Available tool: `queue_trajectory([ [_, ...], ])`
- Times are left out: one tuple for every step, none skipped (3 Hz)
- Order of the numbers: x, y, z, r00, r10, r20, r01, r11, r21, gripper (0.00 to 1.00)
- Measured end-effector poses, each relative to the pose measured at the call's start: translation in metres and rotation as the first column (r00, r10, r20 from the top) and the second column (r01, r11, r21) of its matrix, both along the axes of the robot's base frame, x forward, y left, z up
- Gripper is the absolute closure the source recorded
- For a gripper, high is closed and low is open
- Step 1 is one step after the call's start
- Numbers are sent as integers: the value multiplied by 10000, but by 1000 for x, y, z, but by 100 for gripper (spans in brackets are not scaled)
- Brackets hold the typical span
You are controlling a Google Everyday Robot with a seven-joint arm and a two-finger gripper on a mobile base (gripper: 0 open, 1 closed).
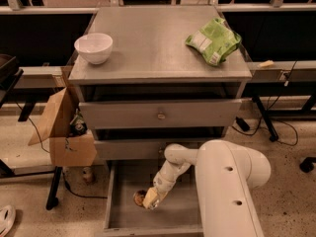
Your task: Place orange can into bottom drawer
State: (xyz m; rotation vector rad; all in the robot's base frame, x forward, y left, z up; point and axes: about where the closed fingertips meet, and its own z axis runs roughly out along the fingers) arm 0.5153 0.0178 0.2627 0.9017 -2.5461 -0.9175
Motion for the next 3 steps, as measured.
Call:
queue_trajectory([
  [2,5,-1,9997,-202,-133,205,9996,212,11],
  [2,6,-1,9997,-209,-138,212,9995,220,0],
  [2,6,-1,9997,-209,-138,212,9995,220,0],
])
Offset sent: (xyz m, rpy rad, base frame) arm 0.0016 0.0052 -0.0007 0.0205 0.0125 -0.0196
